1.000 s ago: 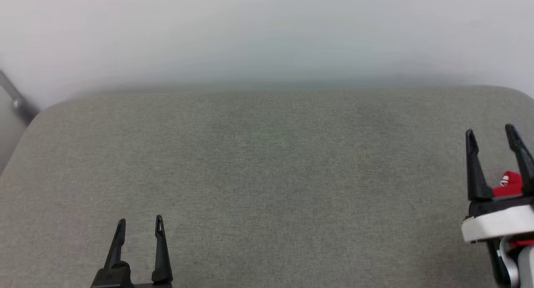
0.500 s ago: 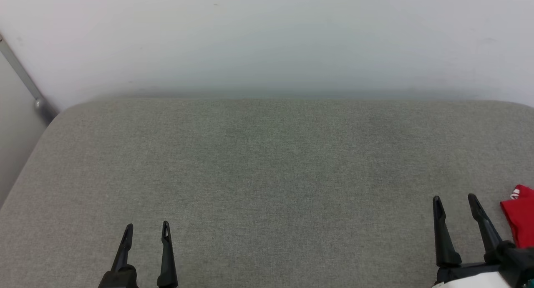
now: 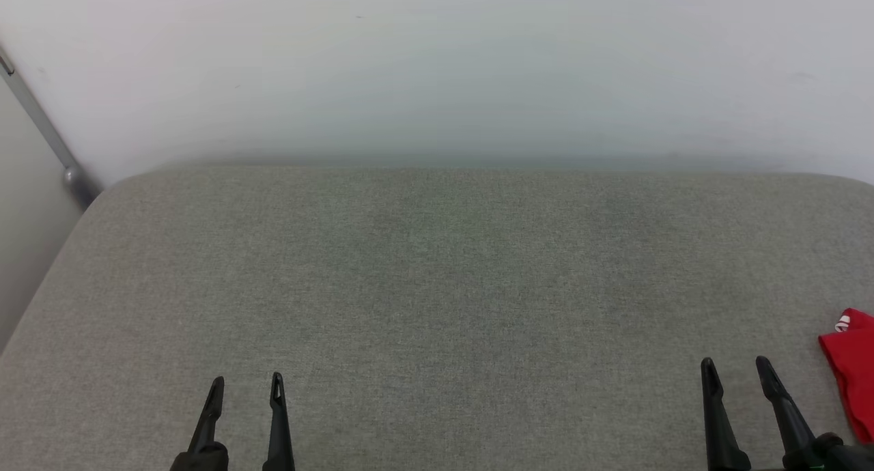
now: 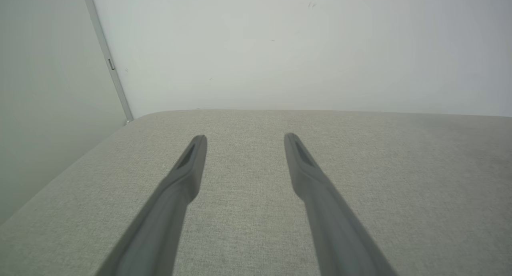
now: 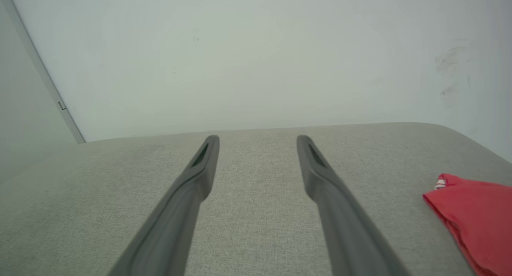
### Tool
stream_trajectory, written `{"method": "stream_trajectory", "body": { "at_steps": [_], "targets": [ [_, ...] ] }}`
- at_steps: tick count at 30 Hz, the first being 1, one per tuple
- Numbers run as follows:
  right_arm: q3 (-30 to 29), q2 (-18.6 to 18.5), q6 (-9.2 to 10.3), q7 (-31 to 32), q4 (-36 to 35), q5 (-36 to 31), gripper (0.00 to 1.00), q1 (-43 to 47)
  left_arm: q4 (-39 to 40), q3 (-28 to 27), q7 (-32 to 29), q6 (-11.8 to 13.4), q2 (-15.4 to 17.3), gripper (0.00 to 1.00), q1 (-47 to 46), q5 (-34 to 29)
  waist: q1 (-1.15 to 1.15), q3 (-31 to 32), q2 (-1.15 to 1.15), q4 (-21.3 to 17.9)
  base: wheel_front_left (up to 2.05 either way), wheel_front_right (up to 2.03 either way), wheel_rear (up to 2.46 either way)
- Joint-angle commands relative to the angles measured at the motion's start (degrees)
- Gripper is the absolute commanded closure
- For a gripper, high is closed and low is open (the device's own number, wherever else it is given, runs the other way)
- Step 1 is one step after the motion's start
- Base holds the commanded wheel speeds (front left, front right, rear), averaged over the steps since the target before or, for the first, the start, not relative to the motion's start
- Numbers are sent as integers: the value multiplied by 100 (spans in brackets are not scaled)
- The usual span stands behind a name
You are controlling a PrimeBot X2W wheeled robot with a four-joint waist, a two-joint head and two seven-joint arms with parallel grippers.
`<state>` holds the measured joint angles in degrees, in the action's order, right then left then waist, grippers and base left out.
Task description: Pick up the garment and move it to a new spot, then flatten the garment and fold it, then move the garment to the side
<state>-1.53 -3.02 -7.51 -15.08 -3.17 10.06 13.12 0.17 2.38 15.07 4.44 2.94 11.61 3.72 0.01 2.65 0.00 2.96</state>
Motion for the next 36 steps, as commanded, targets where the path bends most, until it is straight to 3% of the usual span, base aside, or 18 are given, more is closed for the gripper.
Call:
{"method": "stream_trajectory", "body": {
  "at_steps": [1, 14, 15, 20, 36],
  "targets": [
    [-28, 25, 4, -9, -63, 21, 0, 93, -1, -6, 12, -20, -8, 0, 93, 26, -1, 5, 0, -6, 0, 0, 0],
    [-31, 27, 4, -9, -119, 55, 0, 136, -27, -33, 12, -24, -9, 0, 106, 50, -1, -7, 0, -43, 0, 0, 0],
    [-30, 27, 4, -9, -119, 60, 100, 136, -25, -34, 12, -23, -9, 100, 106, 50, -1, -7, 0, -46, 0, 0, 0],
    [-3, 1, 0, 11, 147, 97, 100, 111, -255, -15, -31, -23, -3, 100, 109, 100, -1, -9, 0, -48, 0, 0, 0],
    [30, -104, 0, 353, 461, 1930, 100, -324, -485, -60, -366, -264, 105, 100, -290, 2069, -1, -44, 0, -80, 0, 0, 0]
  ]
}}
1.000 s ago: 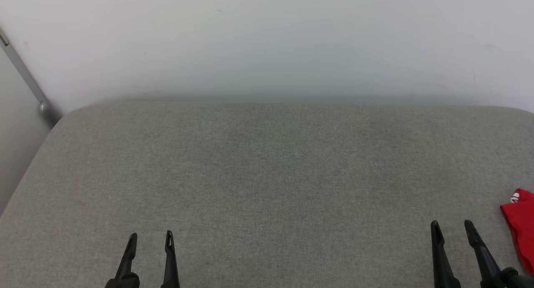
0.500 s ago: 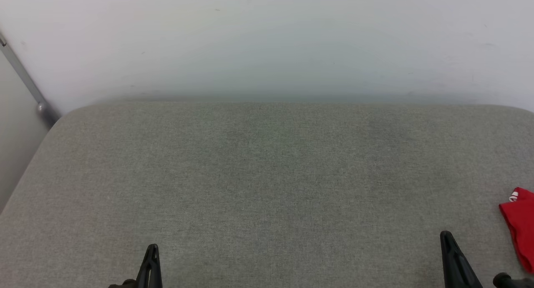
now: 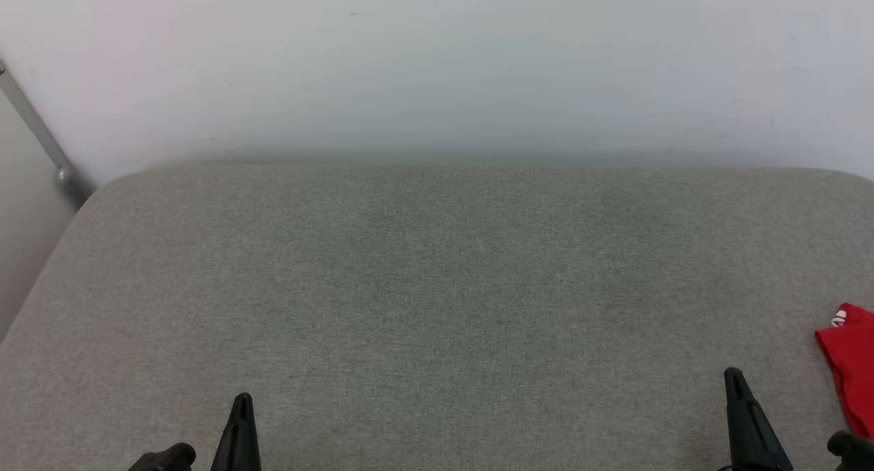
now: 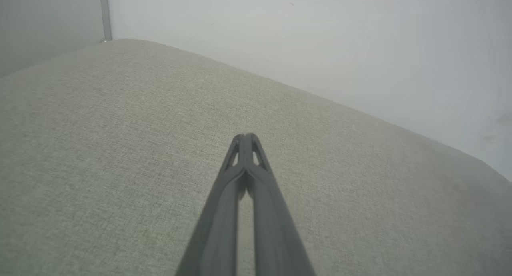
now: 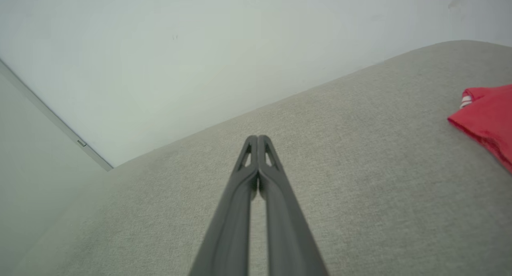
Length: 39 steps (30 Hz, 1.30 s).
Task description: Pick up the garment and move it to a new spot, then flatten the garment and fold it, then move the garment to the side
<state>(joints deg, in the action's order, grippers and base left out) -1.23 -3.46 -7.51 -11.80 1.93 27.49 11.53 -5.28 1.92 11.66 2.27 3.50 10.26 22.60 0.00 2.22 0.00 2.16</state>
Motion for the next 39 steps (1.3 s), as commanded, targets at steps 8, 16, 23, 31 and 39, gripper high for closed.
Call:
{"method": "stream_trajectory", "body": {
  "at_steps": [8, 16, 23, 31, 39],
  "targets": [
    [-3, -93, 1, 185, 92, 967, 100, -354, -67, -44, -181, -159, 87, 100, -341, 1022, 0, -19, 0, -17, 0, 0, 0],
    [-14, -117, 1, 339, 222, 1671, 100, -530, -166, -81, -332, -260, 111, 100, -503, 1785, 0, -36, 0, -32, 0, 0, 0],
    [-29, -130, 1, 470, 322, 2234, 100, -670, -233, -121, -455, -341, 127, 100, -628, 2389, 0, -52, 0, -46, 0, 0, 0],
    [-51, -141, 1, 614, 435, 2824, 100, -817, -306, -168, -593, -427, 140, 100, -765, 3028, 0, -70, 0, -62, 0, 0, 0],
    [-74, -146, 1, 746, 540, 3368, 100, -948, -379, -212, -726, -501, 147, 100, -895, 3614, 0, -87, 0, -78, 0, 0, 0]
  ]
}}
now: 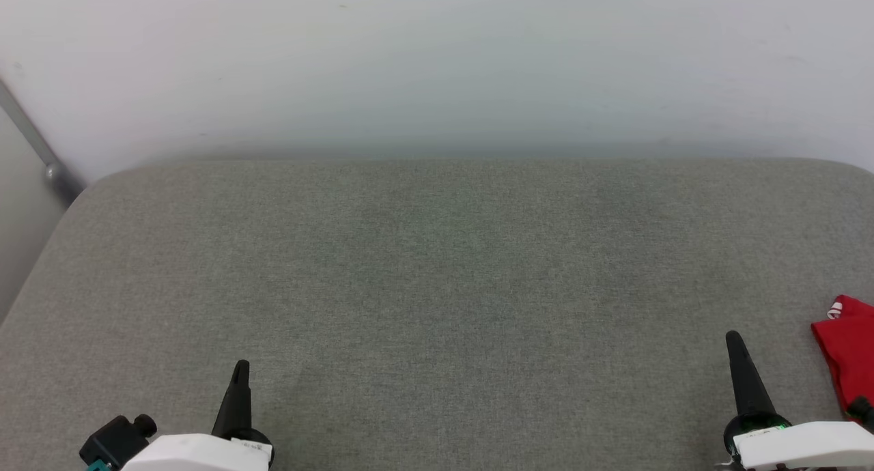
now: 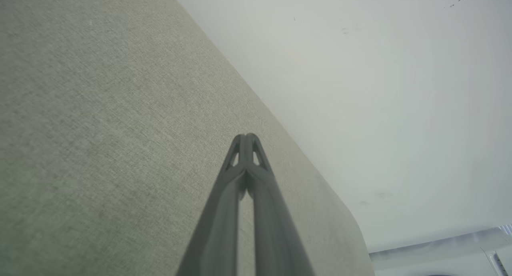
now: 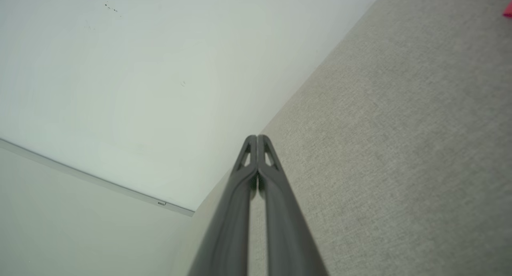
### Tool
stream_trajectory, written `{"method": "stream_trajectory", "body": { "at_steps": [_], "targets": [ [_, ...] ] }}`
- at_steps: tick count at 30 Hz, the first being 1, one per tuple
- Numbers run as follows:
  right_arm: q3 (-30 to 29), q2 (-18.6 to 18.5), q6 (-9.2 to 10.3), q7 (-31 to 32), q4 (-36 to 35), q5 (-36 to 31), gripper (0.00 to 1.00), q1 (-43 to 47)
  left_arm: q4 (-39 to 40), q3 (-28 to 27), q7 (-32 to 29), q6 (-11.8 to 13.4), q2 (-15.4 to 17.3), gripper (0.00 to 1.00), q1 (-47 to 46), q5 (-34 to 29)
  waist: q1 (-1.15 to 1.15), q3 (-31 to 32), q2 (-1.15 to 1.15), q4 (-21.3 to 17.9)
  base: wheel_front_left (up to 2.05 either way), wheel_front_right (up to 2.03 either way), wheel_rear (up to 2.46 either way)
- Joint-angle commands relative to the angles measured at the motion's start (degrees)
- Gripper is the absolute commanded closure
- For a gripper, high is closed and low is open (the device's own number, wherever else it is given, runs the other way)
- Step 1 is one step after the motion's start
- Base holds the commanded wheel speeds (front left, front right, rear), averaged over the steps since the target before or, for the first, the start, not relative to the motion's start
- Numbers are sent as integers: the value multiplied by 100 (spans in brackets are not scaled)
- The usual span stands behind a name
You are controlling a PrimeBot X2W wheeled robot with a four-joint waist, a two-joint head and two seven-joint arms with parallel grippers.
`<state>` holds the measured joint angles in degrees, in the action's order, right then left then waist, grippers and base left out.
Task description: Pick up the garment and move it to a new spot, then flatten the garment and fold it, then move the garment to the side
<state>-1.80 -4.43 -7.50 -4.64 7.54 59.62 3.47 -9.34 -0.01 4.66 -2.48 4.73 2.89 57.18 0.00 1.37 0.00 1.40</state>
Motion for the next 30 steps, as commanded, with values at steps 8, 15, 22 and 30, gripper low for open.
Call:
{"method": "stream_trajectory", "body": {
  "at_steps": [8, 15, 22, 30],
  "targets": [
    [-52, -50, 0, 192, 97, 770, 100, -307, -57, -84, -185, -120, 28, 100, -299, 819, 0, -24, 0, -21, 0, 0, 0],
    [-78, -49, 1, 300, 175, 1167, 100, -407, -115, -132, -292, -181, 27, 100, -399, 1245, 0, -39, 0, -35, 0, 0, 0],
    [-107, -44, 1, 414, 261, 1590, 100, -528, -180, -176, -406, -243, 23, 100, -499, 1699, 0, -57, 0, -51, 0, 0, 0],
    [-138, -37, 1, 526, 337, 1978, 100, -622, -239, -225, -516, -302, 16, 100, -590, 2122, 0, -75, 0, -67, 0, 0, 0]
  ]
}}
